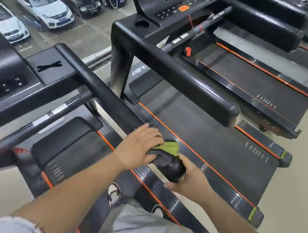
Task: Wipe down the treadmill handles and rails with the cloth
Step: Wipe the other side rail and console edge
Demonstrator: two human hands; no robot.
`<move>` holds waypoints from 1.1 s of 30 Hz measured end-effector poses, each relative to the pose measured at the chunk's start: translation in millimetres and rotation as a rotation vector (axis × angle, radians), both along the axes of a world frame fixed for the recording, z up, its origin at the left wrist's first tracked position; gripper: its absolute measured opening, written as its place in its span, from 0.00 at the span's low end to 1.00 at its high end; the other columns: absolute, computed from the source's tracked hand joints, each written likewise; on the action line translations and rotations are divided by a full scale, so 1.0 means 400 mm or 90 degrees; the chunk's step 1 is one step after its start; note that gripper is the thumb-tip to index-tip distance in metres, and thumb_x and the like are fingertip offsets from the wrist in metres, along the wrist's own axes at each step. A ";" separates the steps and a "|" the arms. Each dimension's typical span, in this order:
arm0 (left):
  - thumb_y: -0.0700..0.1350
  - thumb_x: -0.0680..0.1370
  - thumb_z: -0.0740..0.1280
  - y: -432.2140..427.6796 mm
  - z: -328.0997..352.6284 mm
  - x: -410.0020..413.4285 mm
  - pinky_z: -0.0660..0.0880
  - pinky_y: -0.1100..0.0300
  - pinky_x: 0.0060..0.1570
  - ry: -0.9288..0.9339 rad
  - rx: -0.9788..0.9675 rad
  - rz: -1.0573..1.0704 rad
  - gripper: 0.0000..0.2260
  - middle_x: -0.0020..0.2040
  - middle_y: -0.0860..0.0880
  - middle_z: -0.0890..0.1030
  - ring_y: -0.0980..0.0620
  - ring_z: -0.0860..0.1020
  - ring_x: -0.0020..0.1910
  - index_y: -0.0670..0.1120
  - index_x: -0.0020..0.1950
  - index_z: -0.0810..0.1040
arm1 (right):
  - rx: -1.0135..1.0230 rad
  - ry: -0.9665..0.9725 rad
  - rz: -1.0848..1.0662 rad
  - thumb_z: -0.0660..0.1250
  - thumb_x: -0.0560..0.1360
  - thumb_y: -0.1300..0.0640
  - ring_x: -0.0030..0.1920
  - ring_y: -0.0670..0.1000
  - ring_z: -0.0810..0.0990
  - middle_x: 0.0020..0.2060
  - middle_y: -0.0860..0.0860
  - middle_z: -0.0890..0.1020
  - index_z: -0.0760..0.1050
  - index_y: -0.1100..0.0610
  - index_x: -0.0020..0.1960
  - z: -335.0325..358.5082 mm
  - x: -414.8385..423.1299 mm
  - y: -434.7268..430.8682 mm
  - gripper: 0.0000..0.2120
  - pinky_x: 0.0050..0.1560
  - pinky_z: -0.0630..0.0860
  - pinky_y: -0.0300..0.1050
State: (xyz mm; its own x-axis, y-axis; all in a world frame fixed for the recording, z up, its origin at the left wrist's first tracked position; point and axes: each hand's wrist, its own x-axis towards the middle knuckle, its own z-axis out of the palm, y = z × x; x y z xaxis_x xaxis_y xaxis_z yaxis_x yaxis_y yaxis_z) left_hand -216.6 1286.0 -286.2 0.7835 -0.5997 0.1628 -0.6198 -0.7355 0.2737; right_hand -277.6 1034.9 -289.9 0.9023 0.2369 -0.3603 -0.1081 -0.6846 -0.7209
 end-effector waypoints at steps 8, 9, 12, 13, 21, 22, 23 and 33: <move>0.50 0.68 0.66 -0.189 -0.003 -0.139 0.59 0.37 0.76 0.014 -0.076 0.234 0.19 0.60 0.48 0.79 0.40 0.71 0.71 0.48 0.58 0.79 | 0.160 0.019 -0.058 0.81 0.65 0.70 0.47 0.34 0.82 0.46 0.33 0.84 0.75 0.46 0.59 0.001 -0.018 -0.014 0.31 0.48 0.73 0.28; 0.50 0.68 0.67 -0.183 -0.013 -0.158 0.59 0.38 0.77 0.013 -0.062 0.141 0.20 0.62 0.48 0.78 0.41 0.71 0.72 0.48 0.60 0.79 | 0.175 0.021 -0.064 0.80 0.65 0.72 0.45 0.36 0.82 0.44 0.39 0.85 0.76 0.52 0.58 -0.004 -0.020 -0.018 0.28 0.46 0.74 0.29; 0.51 0.69 0.66 -0.071 -0.009 -0.094 0.60 0.43 0.78 -0.014 0.015 -0.015 0.21 0.66 0.50 0.77 0.46 0.70 0.73 0.50 0.63 0.77 | 0.197 0.029 -0.045 0.80 0.65 0.73 0.50 0.33 0.81 0.52 0.42 0.84 0.76 0.54 0.62 0.004 -0.015 -0.021 0.31 0.50 0.72 0.26; 0.51 0.70 0.65 -0.038 0.001 -0.060 0.60 0.44 0.77 -0.008 0.027 0.008 0.20 0.65 0.50 0.77 0.46 0.71 0.72 0.50 0.62 0.77 | 0.198 0.032 -0.030 0.81 0.64 0.71 0.54 0.31 0.79 0.56 0.40 0.82 0.74 0.50 0.65 0.006 -0.013 -0.024 0.35 0.53 0.70 0.24; 0.50 0.69 0.65 -0.195 0.011 -0.136 0.60 0.38 0.75 0.011 -0.062 0.283 0.18 0.59 0.49 0.78 0.40 0.71 0.70 0.48 0.57 0.78 | 0.157 0.042 -0.029 0.80 0.62 0.74 0.51 0.30 0.79 0.52 0.33 0.81 0.73 0.43 0.60 -0.036 -0.022 -0.053 0.37 0.52 0.68 0.22; 0.50 0.69 0.65 -0.214 0.002 -0.164 0.60 0.37 0.75 0.009 -0.062 0.192 0.18 0.60 0.49 0.78 0.40 0.72 0.70 0.48 0.58 0.79 | 0.152 0.049 -0.037 0.81 0.62 0.72 0.48 0.32 0.80 0.49 0.38 0.83 0.77 0.48 0.58 -0.052 -0.025 -0.063 0.32 0.50 0.70 0.25; 0.50 0.69 0.66 -0.216 -0.009 -0.178 0.60 0.38 0.76 0.002 -0.049 0.099 0.19 0.61 0.49 0.78 0.40 0.72 0.70 0.49 0.59 0.79 | 0.157 0.058 -0.047 0.81 0.62 0.71 0.45 0.34 0.80 0.47 0.42 0.84 0.79 0.52 0.56 -0.063 -0.026 -0.072 0.28 0.47 0.71 0.27; 0.48 0.72 0.64 -0.120 0.039 -0.041 0.66 0.37 0.69 0.033 -0.005 0.370 0.12 0.54 0.53 0.78 0.45 0.73 0.64 0.51 0.55 0.76 | 0.248 0.061 -0.160 0.82 0.67 0.65 0.49 0.31 0.82 0.48 0.36 0.86 0.79 0.43 0.57 -0.075 -0.050 -0.052 0.26 0.48 0.72 0.22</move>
State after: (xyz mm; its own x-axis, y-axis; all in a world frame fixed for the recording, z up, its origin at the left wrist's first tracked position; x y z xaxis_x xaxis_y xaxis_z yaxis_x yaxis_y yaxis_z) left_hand -232.9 1237.9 -270.5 0.9907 -0.0677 0.1181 -0.1007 -0.9485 0.3003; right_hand -297.8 1014.0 -320.0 0.9163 0.1491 -0.3716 -0.3140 -0.3085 -0.8979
